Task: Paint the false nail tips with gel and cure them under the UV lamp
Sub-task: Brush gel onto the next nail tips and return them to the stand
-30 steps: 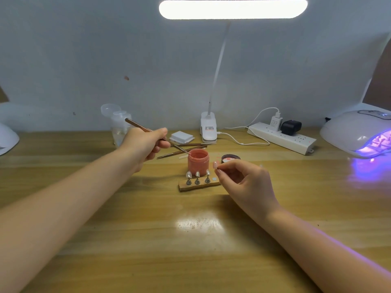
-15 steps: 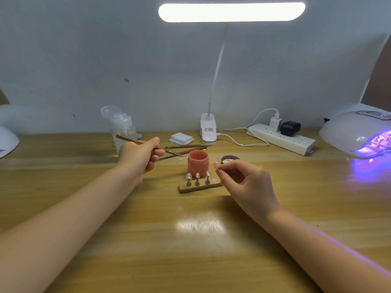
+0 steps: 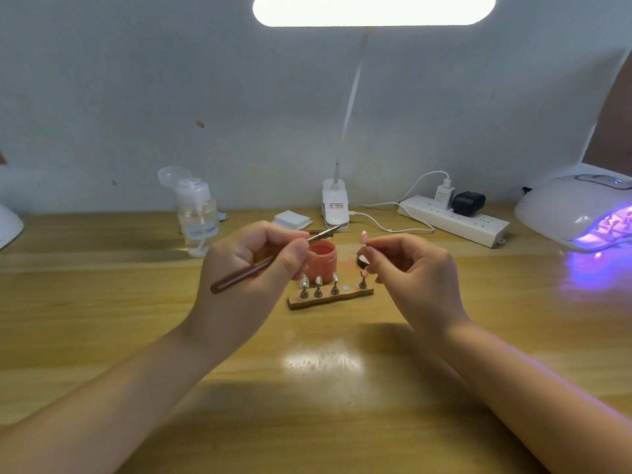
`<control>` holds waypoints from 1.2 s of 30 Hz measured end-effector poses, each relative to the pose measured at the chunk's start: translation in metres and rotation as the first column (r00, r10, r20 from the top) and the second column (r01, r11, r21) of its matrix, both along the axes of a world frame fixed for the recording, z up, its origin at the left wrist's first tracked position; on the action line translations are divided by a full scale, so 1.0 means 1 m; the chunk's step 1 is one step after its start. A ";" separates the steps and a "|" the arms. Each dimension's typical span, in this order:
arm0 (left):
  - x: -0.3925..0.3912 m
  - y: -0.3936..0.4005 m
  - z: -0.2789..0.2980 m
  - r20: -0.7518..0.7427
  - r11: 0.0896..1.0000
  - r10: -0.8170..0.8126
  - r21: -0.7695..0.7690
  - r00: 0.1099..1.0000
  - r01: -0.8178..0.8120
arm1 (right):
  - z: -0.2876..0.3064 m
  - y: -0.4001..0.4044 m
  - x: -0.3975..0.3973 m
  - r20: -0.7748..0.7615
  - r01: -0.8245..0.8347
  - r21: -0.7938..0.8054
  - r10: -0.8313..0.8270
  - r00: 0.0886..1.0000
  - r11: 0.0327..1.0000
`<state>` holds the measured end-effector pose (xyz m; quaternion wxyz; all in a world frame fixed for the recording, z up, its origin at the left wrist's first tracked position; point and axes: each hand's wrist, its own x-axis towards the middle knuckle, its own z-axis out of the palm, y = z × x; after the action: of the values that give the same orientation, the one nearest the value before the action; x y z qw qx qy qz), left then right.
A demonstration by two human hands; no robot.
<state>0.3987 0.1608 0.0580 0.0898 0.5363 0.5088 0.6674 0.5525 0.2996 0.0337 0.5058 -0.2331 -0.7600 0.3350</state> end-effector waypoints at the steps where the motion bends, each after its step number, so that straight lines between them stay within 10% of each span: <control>1: 0.004 -0.002 -0.002 -0.049 1.000 0.010 -0.002 0.999 -0.010 | 0.001 -0.001 0.000 -0.003 0.000 0.008 0.000 1.000 1.000; 36: 0.024 -0.008 -0.004 -0.319 0.989 0.142 -0.002 0.937 -0.150 | 0.005 -0.008 0.000 0.009 -0.037 0.115 0.036 0.999 0.993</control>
<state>0.4222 0.1533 0.0537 -0.0362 0.5964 0.5636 0.5703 0.5528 0.2917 0.0384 0.5095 -0.1908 -0.7841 0.2987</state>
